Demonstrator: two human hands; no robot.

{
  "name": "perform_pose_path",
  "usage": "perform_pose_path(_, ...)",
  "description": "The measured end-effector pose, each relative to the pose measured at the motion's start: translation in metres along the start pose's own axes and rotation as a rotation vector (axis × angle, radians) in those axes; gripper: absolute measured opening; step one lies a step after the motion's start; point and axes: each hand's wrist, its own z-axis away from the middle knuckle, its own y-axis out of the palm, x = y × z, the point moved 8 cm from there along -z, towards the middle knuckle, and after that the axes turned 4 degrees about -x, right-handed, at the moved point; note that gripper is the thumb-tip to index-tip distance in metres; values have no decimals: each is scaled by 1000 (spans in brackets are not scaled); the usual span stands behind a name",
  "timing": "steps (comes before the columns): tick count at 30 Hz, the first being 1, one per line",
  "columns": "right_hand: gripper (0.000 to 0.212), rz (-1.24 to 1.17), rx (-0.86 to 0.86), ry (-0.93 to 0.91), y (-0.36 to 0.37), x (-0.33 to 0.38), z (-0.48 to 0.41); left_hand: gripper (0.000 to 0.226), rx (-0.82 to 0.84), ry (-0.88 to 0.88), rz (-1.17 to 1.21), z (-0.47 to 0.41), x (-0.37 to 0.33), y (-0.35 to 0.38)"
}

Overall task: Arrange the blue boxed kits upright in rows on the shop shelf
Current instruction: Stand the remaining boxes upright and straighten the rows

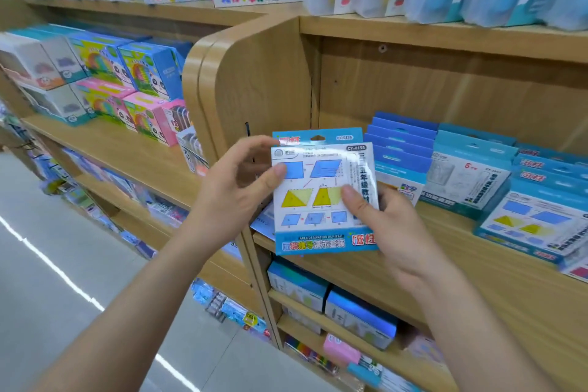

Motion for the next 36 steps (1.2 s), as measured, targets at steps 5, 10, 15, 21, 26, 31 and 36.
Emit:
perform_pose_path(5, 28, -92, 8, 64, 2, -5, 3, 37, 104, -232, 210, 11, 21, 8)
perform_pose_path(10, 40, -46, -17, -9, -4, 3, 3, 36, 118, -224, 186, 14, 27, 7)
perform_pose_path(15, 73, 215, 79, -246, -5, 32, 7, 40, 199, -162, 168, 27, 33, 10)
perform_pose_path(21, 47, 292, -151, -344, -73, 38, 28, 65, 352, -9, -147, 17, 46, 64)
perform_pose_path(26, 40, 274, -267, -329, -104, 39, 32, 98, 661, 91, -1048, 27, 124, 70)
perform_pose_path(31, 38, 277, -361, -295, -132, 29, 43, 92, 571, 282, -1141, 39, 137, 74)
perform_pose_path(36, 40, 319, -469, -272, -167, 13, 62, 81, 546, 249, -914, 38, 115, 98)
